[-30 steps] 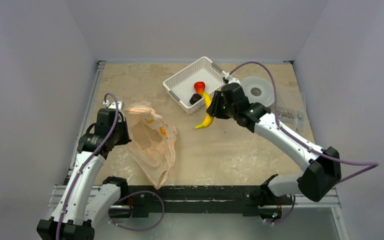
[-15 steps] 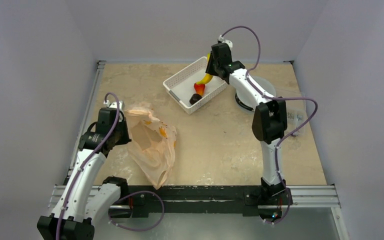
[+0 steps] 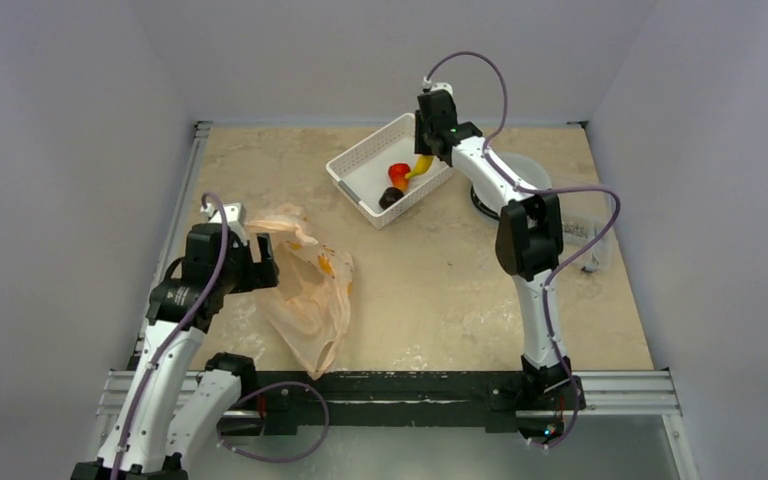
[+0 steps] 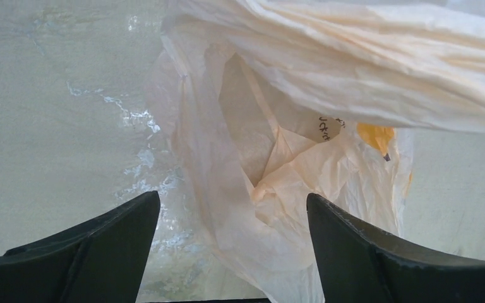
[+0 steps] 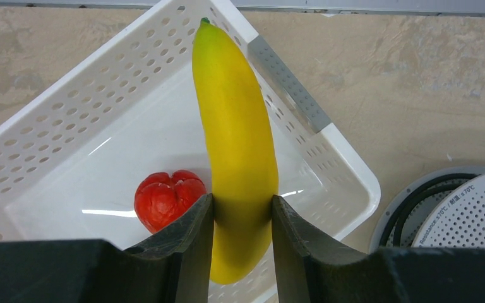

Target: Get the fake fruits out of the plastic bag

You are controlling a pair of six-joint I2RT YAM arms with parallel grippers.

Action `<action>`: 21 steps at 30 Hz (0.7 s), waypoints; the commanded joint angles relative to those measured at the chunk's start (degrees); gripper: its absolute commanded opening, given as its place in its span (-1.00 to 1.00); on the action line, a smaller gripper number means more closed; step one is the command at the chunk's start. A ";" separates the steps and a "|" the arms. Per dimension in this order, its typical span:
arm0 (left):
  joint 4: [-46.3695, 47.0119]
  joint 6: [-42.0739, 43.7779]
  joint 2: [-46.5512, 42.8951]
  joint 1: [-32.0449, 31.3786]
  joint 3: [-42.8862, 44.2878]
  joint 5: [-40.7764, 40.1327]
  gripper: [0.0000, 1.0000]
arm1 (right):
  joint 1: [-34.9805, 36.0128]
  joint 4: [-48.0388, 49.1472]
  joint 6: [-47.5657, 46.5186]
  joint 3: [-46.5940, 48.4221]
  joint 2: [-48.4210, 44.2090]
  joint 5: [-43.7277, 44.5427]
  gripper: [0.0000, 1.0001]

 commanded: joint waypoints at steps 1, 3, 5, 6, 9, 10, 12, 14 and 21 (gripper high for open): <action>-0.55 -2.20 -4.43 -0.28 2.70 1.63 0.76 | -0.17 1.58 -3.99 2.01 2.34 0.13 -0.67; -3.11 -4.47 -6.62 -0.28 4.66 2.16 0.77 | -0.17 1.67 -4.23 1.79 3.29 0.17 -0.51; -6.25 -6.90 -8.93 -0.28 7.08 2.60 0.79 | -0.18 2.13 -4.64 1.74 3.94 -0.20 -0.37; -6.92 -7.81 -9.92 -0.28 8.43 2.67 0.78 | -0.13 2.24 -4.87 1.88 4.23 -0.35 -0.31; -10.05 -9.22 -11.88 -0.28 13.46 4.66 0.78 | -0.16 2.54 -5.98 2.62 5.39 -0.87 -0.05; -10.95 -9.49 -12.11 -0.28 15.42 4.56 0.79 | -0.15 2.33 -6.33 3.01 5.90 -1.27 0.00; -12.47 -9.78 -11.97 -0.28 19.92 4.44 0.79 | -0.13 1.55 -6.46 3.90 6.68 -0.91 0.13; -13.28 -9.75 -11.38 -0.30 25.26 5.10 0.79 | -0.13 0.93 -6.45 4.16 6.73 0.07 0.30; -13.01 -8.21 -9.04 -0.28 37.87 4.68 0.80 | 0.52 -6.23 -4.13 5.76 -0.28 1.89 0.47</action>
